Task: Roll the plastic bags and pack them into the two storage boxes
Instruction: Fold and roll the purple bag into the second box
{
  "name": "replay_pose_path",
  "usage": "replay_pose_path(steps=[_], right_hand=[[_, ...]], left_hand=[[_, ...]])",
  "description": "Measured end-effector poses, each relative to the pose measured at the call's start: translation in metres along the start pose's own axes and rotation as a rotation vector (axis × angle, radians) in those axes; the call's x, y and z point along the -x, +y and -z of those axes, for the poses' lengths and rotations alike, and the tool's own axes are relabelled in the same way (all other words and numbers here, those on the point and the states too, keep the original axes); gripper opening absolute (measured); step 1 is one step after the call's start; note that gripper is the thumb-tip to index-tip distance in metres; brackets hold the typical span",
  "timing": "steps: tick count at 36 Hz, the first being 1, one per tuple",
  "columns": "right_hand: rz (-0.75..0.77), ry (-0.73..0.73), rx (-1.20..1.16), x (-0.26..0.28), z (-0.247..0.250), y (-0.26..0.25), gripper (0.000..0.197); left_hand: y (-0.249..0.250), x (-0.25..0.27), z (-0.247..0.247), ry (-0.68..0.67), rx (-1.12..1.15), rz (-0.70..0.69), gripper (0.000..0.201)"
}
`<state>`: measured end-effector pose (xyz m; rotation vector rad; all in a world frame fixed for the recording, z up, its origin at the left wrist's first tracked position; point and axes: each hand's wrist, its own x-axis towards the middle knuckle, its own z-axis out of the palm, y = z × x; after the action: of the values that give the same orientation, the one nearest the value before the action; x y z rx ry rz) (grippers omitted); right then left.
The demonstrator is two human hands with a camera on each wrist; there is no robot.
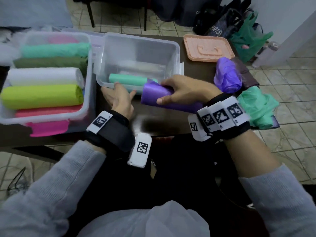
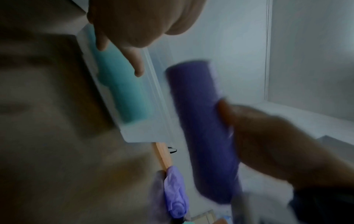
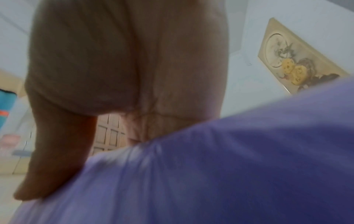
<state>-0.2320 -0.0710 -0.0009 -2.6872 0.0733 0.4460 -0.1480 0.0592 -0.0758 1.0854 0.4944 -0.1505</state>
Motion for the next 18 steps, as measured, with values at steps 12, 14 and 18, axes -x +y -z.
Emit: replay_pose_path(steps=[12,14,18], right_hand=[[0.000,0.218,0.044,-0.072,0.018,-0.046,0.042],[-0.034,0.176,0.098,-0.088,0.013,-0.048,0.044],[-0.115,0.104,0.136,-0.112,0.008,-0.045,0.051]], left_hand=[[-0.019,0.003,0.020,0.012,0.026,0.085,0.031],[-0.019,0.003,0.019,0.022,0.047,0.075,0.035],[-0.020,0.005,0.020,0.043,0.051,0.065,0.035]])
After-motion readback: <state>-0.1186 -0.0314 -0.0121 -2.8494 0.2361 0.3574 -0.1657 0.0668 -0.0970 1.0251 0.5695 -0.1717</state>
